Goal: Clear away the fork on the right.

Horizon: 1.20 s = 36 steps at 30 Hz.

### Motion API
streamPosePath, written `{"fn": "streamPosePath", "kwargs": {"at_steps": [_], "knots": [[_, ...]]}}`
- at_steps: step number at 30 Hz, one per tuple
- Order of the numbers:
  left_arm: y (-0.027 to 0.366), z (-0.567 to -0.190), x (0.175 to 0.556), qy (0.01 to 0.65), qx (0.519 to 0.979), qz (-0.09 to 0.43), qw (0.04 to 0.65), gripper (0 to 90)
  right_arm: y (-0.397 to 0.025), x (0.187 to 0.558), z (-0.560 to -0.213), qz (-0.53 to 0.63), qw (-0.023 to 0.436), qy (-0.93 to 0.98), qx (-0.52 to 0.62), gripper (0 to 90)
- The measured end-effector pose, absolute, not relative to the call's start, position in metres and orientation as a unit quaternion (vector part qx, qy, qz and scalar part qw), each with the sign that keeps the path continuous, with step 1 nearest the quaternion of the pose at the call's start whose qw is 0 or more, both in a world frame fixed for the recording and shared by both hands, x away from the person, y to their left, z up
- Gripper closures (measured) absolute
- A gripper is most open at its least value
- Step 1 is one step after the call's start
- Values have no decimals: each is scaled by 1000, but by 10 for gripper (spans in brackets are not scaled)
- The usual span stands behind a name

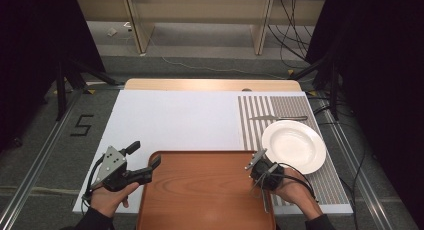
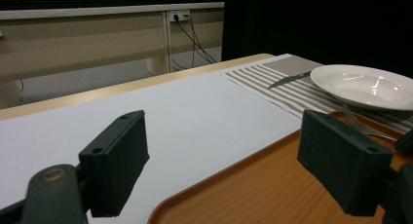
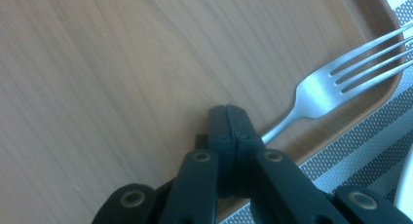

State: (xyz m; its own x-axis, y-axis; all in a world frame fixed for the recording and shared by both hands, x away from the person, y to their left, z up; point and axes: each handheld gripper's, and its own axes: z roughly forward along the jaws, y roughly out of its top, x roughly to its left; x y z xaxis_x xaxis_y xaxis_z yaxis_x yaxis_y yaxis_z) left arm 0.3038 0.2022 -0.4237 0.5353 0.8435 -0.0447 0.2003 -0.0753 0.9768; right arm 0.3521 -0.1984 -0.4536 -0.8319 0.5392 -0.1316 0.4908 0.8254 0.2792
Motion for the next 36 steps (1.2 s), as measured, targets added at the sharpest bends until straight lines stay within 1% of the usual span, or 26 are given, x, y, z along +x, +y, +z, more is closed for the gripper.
{"fn": "streamPosePath", "kwargs": {"at_steps": [10,13,16,22,25,36], "knots": [[201,-424,305,388,676,287,557,181,-199,350,-454,118,105,951,265,900],[201,-424,305,387,676,289,556,182,-198,349,-452,131,97,950,267,887],[200,-424,304,384,677,290,557,182,-197,347,-446,161,105,946,262,845],[203,-423,302,383,677,290,558,182,-189,344,-440,212,105,938,255,681],[203,-423,301,382,676,291,559,182,-186,342,-436,235,110,933,250,614],[203,-423,300,378,679,291,557,182,-189,339,-417,355,112,880,294,501]]}}
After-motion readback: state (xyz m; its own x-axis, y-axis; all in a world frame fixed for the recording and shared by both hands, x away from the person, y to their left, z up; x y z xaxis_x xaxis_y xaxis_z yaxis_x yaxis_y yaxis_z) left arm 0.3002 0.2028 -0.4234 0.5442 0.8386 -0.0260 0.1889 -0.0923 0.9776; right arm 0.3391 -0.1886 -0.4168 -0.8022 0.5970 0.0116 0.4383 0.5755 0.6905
